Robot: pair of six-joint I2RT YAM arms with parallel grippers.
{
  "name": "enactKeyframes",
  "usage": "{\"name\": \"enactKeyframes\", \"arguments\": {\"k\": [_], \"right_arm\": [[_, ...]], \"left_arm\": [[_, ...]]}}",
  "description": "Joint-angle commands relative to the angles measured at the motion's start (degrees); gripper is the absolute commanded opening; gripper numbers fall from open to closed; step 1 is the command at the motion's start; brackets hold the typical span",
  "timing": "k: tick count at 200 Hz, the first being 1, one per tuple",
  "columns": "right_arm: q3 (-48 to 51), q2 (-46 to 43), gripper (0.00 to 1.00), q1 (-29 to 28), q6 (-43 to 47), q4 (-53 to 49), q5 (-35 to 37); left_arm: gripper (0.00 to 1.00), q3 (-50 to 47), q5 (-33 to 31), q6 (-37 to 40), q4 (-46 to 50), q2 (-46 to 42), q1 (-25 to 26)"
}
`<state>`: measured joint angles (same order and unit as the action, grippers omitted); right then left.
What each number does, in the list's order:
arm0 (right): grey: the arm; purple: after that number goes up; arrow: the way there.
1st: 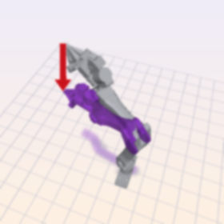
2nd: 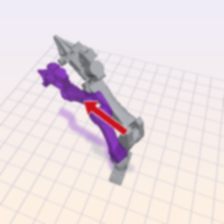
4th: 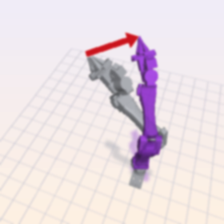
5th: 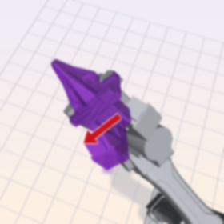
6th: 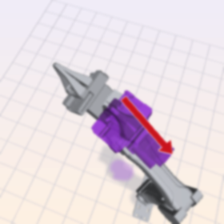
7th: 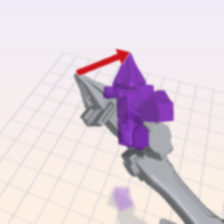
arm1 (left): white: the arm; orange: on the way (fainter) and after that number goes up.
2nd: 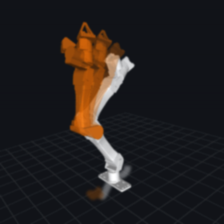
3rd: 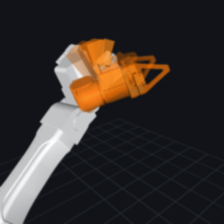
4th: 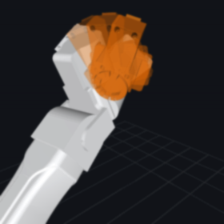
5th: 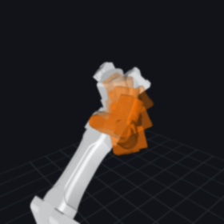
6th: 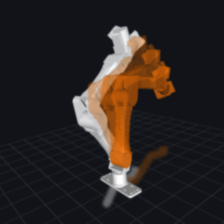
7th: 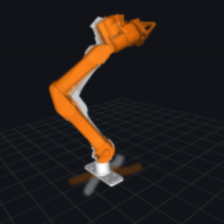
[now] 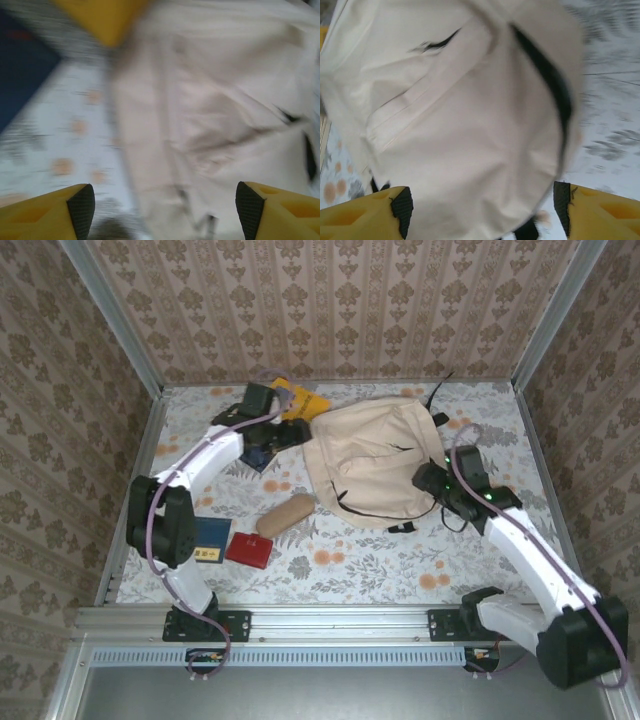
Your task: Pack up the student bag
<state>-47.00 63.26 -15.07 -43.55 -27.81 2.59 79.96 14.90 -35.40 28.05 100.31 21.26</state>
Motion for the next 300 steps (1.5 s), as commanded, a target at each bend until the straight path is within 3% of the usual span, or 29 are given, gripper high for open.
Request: {"name": "enactKeyframes", "arguments": {"k": [1,18,45,70,100,137,217,264,300], "right_arm": [[-5.49,6.79,0.79,-4.18,4.53,3.47,-2.77],[-8.35,11.28,0.79,-6.52,4.66,5.49,-2.76],[-10.04,14.96,0.79,-9.20,3.89,7.60,-3.67],[-9.75,16.01,0.78,-10.97,2.89,7.70,-4.41],[-7.79,15.08,0.78,-11.91,1.74,7.75,-4.25],[-7.93,14.33,0.79,-12.00,1.70,6.79,-3.86],[-11.91,19.16,0.79,-17.48,2.20,4.47,-2.50],[-17.02,26.29,0.79,-22.75,4.31,3.85,-1.59],[-23.56,34.49,0.78,-26.28,6.37,3.99,-3.15]], "left_arm": [[0.76,-2.97,-5.72,-2.22,-0.98,0.45,-5.08],[0.69,-1.69,-6.86,0.06,-1.40,3.50,-7.27],[0.47,3.30,-3.12,2.83,-4.58,10.70,-8.94],[0.40,12.16,-4.17,3.73,-1.17,18.93,-8.95],[0.40,16.69,-3.71,4.19,2.69,24.41,-8.22],[0.43,12.02,-1.57,4.91,5.86,24.21,-6.62],[0.46,-15.77,3.89,3.45,1.15,5.01,-0.09],[0.57,-15.48,3.83,3.83,2.52,-3.43,-0.30],[0.64,-16.26,2.16,1.59,3.25,-8.98,-4.60]]}}
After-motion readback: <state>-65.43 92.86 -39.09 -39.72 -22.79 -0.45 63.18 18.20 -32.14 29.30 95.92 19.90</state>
